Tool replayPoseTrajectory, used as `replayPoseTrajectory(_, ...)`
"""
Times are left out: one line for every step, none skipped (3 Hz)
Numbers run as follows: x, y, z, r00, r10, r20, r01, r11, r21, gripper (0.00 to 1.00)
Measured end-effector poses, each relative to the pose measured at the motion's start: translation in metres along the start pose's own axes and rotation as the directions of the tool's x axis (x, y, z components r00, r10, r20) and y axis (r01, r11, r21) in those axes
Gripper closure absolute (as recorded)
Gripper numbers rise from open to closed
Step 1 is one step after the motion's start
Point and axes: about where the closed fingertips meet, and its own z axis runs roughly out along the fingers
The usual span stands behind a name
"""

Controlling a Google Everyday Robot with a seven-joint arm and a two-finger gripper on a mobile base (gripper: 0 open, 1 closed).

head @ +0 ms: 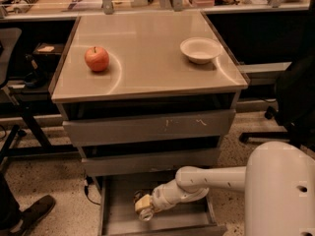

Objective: Place orange can into bottom drawer

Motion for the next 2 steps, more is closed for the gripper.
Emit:
replayPoseTrajectory(-0.015, -0.029, 0.012, 0.999, 0.012, 0.051, -0.011, 0.9998, -0.017, 1.00)
replayPoseTrajectory(-0.033, -0.061, 0.023, 0.996, 0.036, 0.085, -0.033, 0.9987, -0.039, 1.00)
